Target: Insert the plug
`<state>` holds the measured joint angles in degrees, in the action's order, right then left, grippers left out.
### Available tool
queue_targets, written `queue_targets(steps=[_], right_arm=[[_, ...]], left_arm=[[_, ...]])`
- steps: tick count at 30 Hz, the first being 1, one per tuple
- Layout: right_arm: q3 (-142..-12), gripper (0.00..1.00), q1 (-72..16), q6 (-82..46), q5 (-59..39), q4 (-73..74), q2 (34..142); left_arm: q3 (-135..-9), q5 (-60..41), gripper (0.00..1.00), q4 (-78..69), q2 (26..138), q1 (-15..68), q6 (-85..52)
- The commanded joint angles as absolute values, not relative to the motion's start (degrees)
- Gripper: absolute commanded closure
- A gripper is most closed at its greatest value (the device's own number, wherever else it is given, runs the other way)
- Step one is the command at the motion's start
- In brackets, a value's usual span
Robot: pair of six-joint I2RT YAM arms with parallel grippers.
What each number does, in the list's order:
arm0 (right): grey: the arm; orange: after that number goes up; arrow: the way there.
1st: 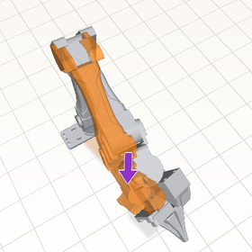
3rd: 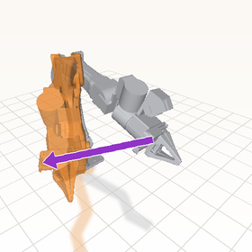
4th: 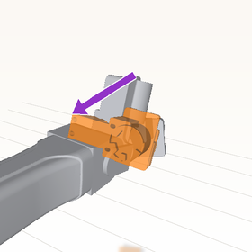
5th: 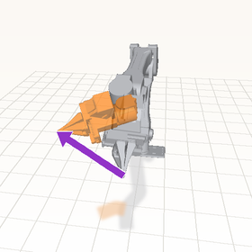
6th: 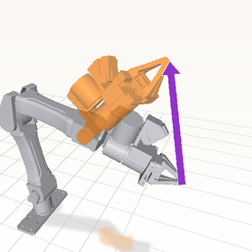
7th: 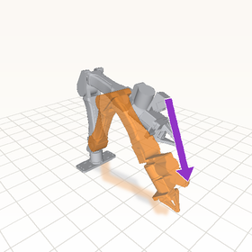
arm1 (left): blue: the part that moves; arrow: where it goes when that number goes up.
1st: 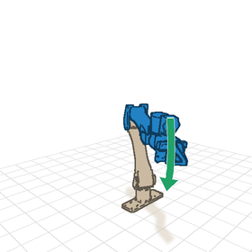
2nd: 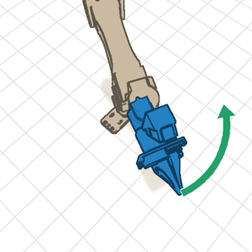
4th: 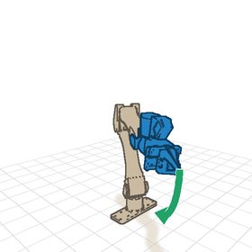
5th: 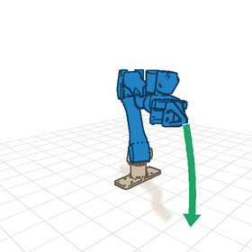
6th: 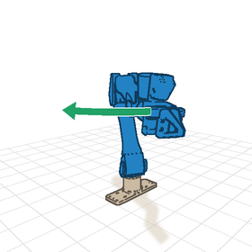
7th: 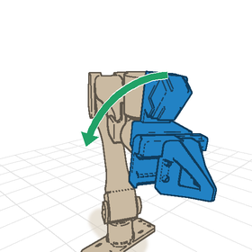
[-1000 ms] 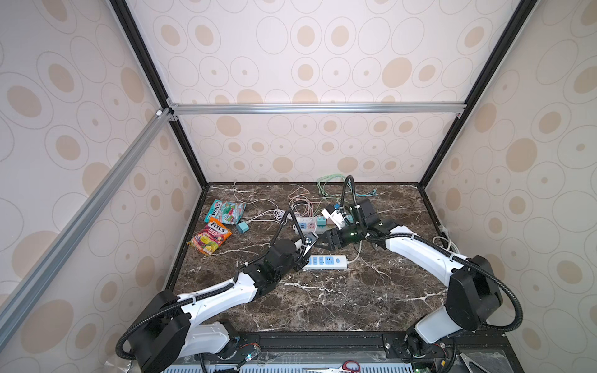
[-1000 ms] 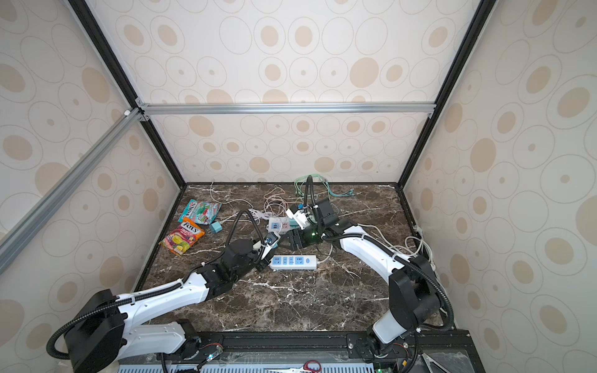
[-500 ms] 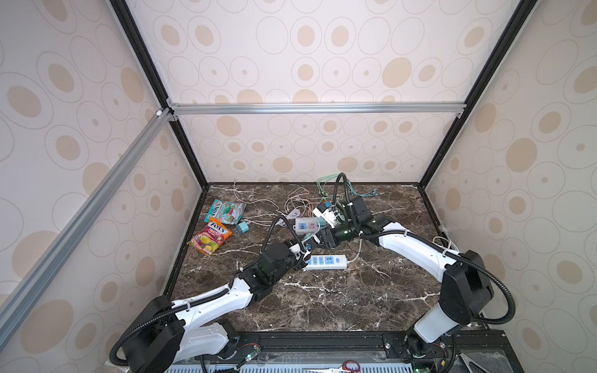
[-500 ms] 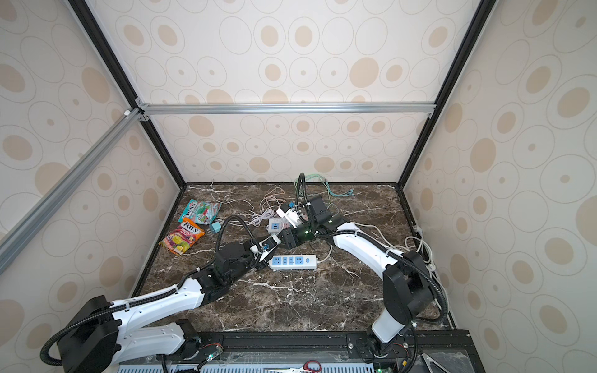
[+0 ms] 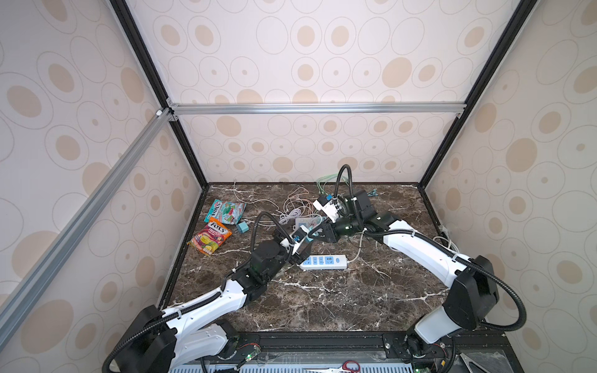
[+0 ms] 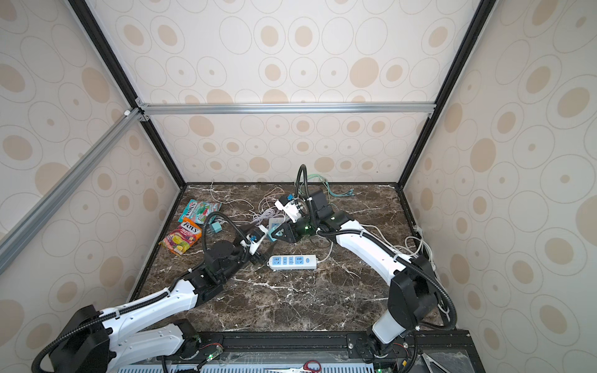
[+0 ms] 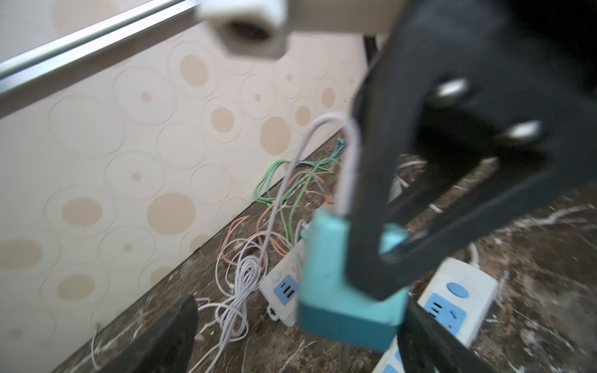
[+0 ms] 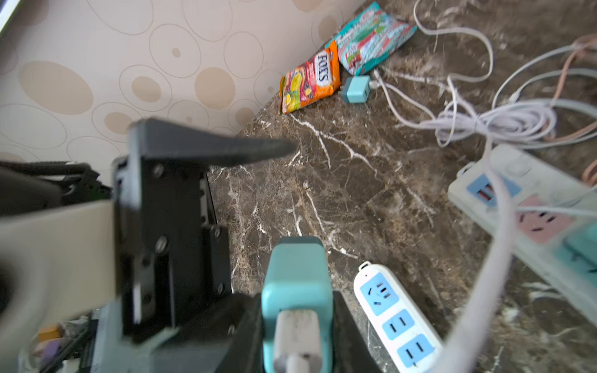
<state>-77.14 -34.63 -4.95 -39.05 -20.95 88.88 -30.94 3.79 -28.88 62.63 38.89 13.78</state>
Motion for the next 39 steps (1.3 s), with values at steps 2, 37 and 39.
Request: queue_targets(steps=[2,37,39], right_arm=[[-83.11,1.00,-34.76,5.04,-41.66,-26.66,84.01],[-86.22,1.00,-34.89,11.71,-46.93,-27.25,82.10],[-85.90,1.00,-34.89,11.71,-47.33,-27.08,81.95]], left_arm=[[-35.85,9.06,0.02,-27.84,63.36,30.72,2.11],[-44.36,-12.74,0.13,-33.42,96.75,27.25,7.72],[-45.08,-9.64,0.24,-33.96,98.00,27.24,7.34]])
